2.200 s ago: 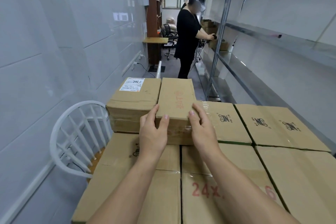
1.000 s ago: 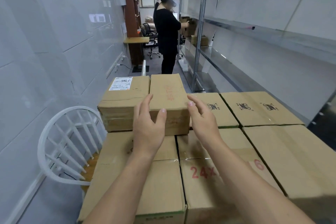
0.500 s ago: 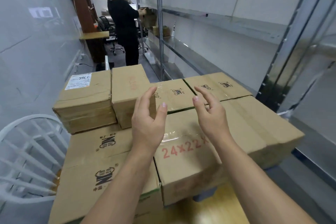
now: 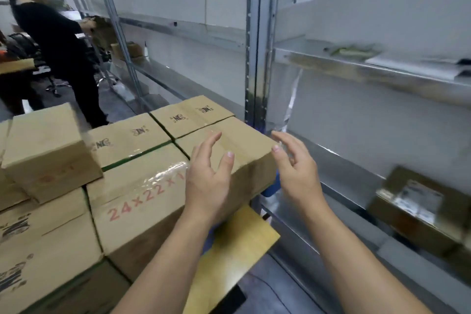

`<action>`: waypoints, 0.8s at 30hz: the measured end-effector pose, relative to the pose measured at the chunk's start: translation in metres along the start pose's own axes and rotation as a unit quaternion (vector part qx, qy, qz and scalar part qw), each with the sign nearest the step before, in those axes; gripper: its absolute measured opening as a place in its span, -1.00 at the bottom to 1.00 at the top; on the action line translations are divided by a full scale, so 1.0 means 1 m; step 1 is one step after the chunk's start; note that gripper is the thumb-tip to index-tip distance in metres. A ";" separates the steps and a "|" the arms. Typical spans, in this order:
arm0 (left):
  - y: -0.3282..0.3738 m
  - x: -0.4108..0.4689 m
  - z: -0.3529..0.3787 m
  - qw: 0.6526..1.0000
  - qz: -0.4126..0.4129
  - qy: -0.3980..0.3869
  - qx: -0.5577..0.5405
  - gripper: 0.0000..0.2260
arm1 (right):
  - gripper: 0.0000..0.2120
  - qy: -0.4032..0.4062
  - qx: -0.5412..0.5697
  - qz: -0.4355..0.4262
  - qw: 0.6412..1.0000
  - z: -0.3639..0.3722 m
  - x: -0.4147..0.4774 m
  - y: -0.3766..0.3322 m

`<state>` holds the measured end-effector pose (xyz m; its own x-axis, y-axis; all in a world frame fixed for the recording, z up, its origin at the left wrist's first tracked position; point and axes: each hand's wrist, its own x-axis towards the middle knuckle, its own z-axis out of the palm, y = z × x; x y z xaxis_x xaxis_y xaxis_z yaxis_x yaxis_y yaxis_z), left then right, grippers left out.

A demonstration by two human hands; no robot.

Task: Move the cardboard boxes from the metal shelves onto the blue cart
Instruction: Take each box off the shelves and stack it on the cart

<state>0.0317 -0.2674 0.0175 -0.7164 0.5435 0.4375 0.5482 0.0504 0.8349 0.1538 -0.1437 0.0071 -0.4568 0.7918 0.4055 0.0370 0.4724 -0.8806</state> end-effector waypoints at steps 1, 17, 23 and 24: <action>0.007 -0.007 0.015 1.000 0.001 -0.016 -0.005 -0.62 | -0.73 0.008 0.000 0.010 1.000 -0.018 -0.006 0.005; 0.085 -0.096 0.177 0.979 0.009 -0.192 -0.062 -0.62 | -0.80 0.181 -0.054 0.119 0.975 -0.209 -0.091 0.065; 0.085 -0.105 0.206 0.967 0.001 -0.250 -0.054 -0.63 | -0.77 0.226 -0.074 0.163 0.957 -0.232 -0.109 0.085; 0.085 -0.105 0.210 0.965 0.001 -0.256 -0.054 -0.63 | -0.76 0.234 -0.074 0.175 0.954 -0.235 -0.110 0.088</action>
<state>0.2443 -0.1438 -0.0275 -0.3925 0.8881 0.2392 0.4817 -0.0230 0.8761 0.4158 -0.0981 -0.0577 0.0515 0.9806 0.1894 0.2561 0.1703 -0.9515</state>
